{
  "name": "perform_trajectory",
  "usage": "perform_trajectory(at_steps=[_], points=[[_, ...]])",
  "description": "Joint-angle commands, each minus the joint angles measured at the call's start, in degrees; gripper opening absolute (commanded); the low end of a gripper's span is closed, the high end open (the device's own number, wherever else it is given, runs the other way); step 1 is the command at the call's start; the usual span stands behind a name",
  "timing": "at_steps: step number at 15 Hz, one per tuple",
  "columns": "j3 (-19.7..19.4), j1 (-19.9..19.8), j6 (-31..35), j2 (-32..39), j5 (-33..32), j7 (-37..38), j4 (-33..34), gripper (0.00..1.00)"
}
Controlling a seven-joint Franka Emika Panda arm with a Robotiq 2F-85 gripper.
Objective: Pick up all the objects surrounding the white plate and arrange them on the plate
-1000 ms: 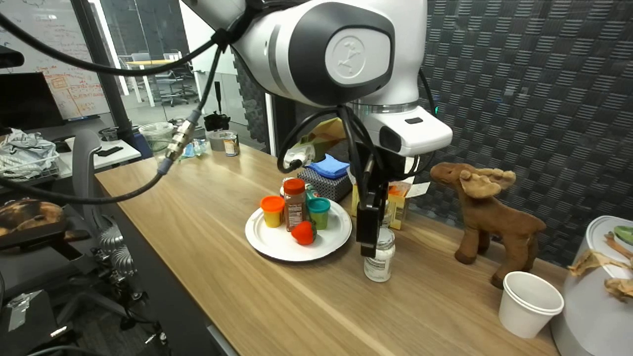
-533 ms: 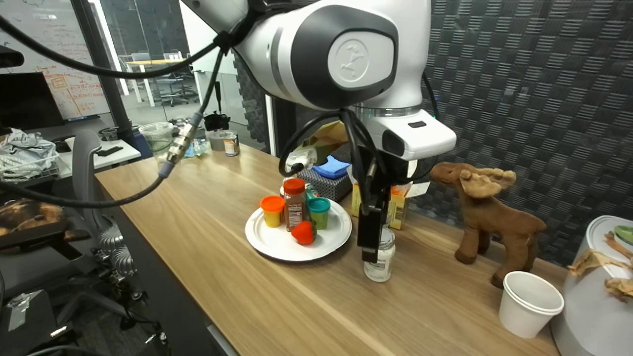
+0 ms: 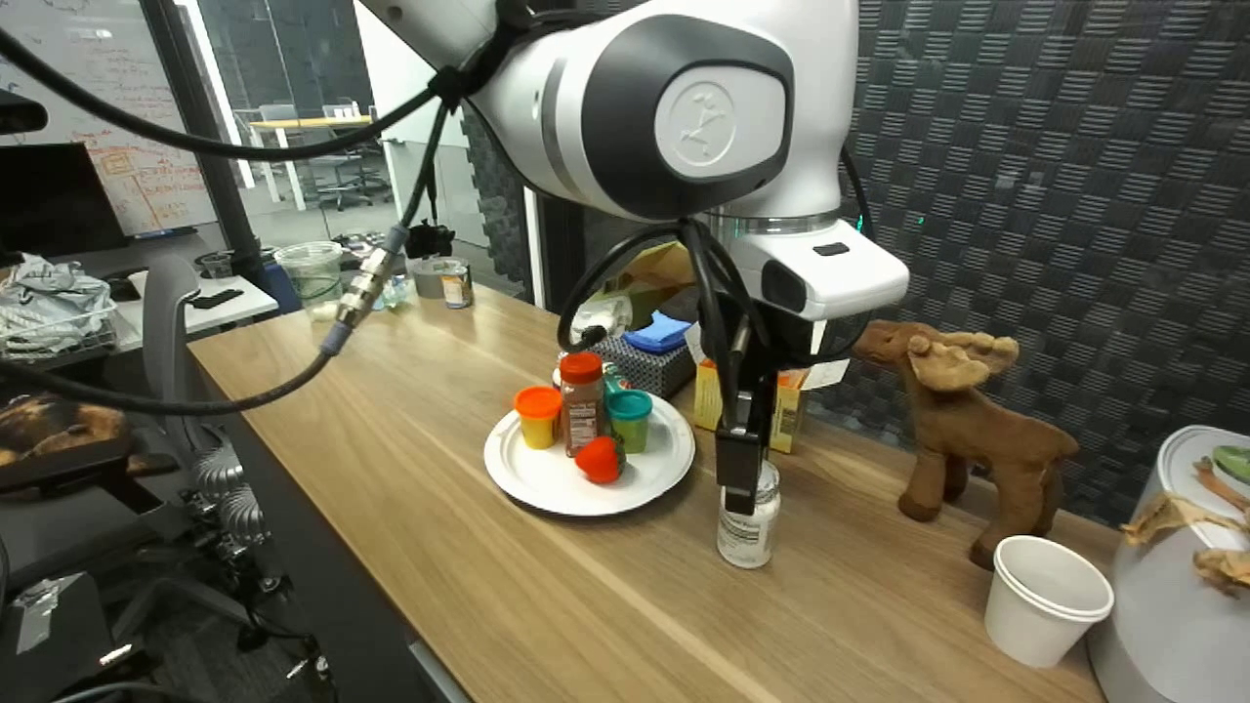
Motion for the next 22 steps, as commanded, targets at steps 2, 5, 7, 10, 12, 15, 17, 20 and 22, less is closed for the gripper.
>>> perform_trajectory(at_steps=[2,5,7,10,12,15,17,20,22], points=[[-0.6,2.3,-0.8,-2.8,-1.9,1.2,-1.9,0.19],[-0.5,5.2,-0.4,-8.0,-4.9,2.9,-7.4,0.2],[0.1,7.5,-0.5,-12.3,-8.2,5.0,-11.8,0.2],[2.4,10.6,-0.6,-18.9,-14.1,10.8,-18.2,0.2],[4.6,11.4,-1.2,-22.9,-17.8,15.4,-21.8,0.2],[8.7,10.7,-0.9,-26.3,-17.6,17.0,-25.2,0.19],[10.3,10.1,0.6,-26.4,-15.5,15.2,-26.2,0.19],[10.8,9.3,6.0,-23.9,-14.3,13.4,-26.6,0.19],[10.7,9.0,9.8,-21.6,-13.2,12.1,-26.3,0.19]])
